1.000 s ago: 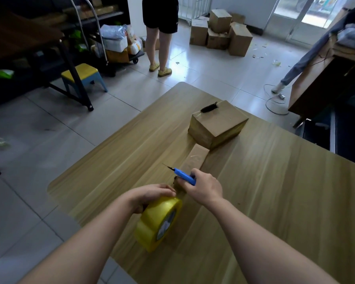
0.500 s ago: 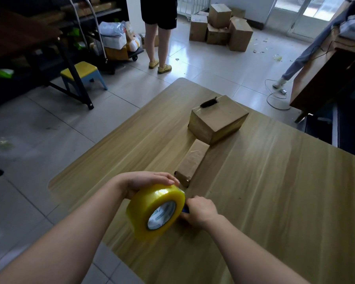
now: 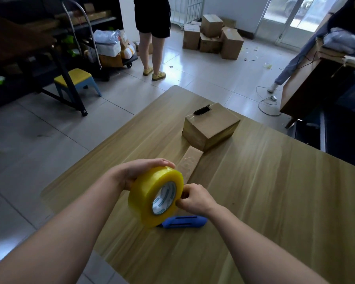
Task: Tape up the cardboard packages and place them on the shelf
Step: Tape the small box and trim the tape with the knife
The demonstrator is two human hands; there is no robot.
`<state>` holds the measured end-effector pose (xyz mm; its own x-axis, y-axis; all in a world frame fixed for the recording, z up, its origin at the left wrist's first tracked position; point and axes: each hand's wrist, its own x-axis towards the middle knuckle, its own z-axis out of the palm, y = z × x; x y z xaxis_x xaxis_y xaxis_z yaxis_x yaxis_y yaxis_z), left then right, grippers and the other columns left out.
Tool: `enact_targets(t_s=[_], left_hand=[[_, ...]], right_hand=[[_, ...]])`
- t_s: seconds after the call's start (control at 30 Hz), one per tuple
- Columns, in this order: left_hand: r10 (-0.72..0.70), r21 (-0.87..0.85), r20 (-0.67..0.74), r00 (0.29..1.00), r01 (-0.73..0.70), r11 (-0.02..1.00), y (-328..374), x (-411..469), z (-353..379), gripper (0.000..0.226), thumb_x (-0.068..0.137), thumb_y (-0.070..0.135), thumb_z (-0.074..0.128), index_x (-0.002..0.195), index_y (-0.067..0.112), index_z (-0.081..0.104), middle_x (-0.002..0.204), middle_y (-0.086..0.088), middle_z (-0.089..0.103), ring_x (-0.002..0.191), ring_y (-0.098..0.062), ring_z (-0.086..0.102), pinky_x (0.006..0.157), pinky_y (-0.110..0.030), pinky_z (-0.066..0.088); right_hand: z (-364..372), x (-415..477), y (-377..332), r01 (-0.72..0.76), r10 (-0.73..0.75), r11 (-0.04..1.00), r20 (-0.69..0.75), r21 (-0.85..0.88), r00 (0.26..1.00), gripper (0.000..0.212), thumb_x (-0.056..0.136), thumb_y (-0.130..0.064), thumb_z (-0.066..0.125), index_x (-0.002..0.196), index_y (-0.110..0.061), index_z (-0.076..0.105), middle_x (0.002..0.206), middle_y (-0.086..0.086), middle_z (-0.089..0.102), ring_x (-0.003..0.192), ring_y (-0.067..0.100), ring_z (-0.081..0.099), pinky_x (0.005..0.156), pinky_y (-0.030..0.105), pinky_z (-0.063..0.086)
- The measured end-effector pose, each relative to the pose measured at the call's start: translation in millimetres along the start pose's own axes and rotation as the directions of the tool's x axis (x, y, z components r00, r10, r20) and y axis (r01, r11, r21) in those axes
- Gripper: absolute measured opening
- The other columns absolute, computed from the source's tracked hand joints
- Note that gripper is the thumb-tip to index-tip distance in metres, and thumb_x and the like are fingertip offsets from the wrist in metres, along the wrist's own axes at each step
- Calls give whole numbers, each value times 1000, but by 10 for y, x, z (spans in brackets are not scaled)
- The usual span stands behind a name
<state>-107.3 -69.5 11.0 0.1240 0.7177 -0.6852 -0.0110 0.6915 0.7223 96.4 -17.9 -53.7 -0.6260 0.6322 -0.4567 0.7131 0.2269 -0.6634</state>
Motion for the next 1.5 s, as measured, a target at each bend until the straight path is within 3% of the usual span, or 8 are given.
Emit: enact_targets(t_s=[0.17, 0.43, 0.63, 0.8, 0.93, 1.3, 1.4, 1.5], left_hand=[[71, -81, -50, 996, -75, 994, 232, -21, -6, 25, 91, 40, 55, 111, 32, 68, 122, -13, 61, 96, -27, 64, 76, -42, 55], [164, -102, -232, 959, -191, 976, 422, 61, 355, 23, 101, 32, 45, 121, 26, 53, 108, -7, 56, 90, -23, 59, 67, -34, 54], [248, -140, -360, 899, -315, 939, 497, 237, 571, 23, 100, 42, 42, 120, 31, 48, 113, -8, 51, 93, -26, 55, 82, -43, 51], [312, -25, -363, 878, -344, 939, 642, 278, 630, 31, 99, 47, 39, 123, 31, 50, 104, -1, 50, 92, -23, 54, 74, -36, 50], [439, 234, -489, 754, -371, 899, 725, 362, 491, 26, 95, 35, 58, 111, 20, 70, 108, 1, 64, 106, -18, 57, 87, -32, 46], [361, 50, -629, 689, -427, 903, 839, 593, 700, 7, 81, 12, 74, 76, 10, 70, 76, -2, 64, 77, -16, 56, 62, -25, 44], [576, 331, -594, 561, -482, 811, 791, 658, 812, 10, 85, 9, 68, 76, 11, 68, 75, -3, 66, 73, -17, 61, 66, -27, 50], [702, 460, -557, 444, -539, 706, 769, 723, 888, 12, 86, 3, 61, 78, 11, 64, 73, 0, 63, 68, -12, 57, 63, -21, 46]], right_hand=[[-147, 8, -127, 26, 0, 961, -95, 275, 995, 16, 83, -34, 67, 86, -18, 67, 76, 0, 68, 70, 15, 65, 67, 33, 59], [-402, 14, -388, 145, 27, 950, -534, 278, 845, 22, 86, -43, 57, 88, -22, 53, 81, -3, 58, 77, 16, 57, 80, 46, 55], [-498, -44, -551, 121, 77, 879, -388, 461, 918, 72, 67, -86, 45, 101, -25, 60, 105, 3, 63, 99, 24, 62, 89, 46, 53], [-562, -102, -522, 168, 33, 874, -402, 455, 915, 34, 90, -44, 65, 111, -18, 60, 107, 5, 66, 98, 21, 63, 90, 47, 55], [-617, -164, -494, 159, 55, 889, -444, 430, 894, 39, 87, -43, 69, 116, -19, 59, 110, 6, 66, 101, 23, 63, 90, 49, 55], [-709, -300, -398, 130, 73, 927, -508, 352, 858, 38, 86, -41, 71, 115, -21, 58, 105, 2, 62, 96, 19, 61, 83, 39, 57], [-782, -338, -412, 82, 120, 948, -586, 307, 802, 25, 87, -39, 69, 100, -20, 58, 89, -3, 59, 86, 19, 59, 63, 26, 46], [-898, -335, -438, 33, 209, 923, -569, 384, 795, 55, 87, -38, 68, 134, -17, 48, 121, 4, 57, 113, 25, 56, 82, 28, 44]])
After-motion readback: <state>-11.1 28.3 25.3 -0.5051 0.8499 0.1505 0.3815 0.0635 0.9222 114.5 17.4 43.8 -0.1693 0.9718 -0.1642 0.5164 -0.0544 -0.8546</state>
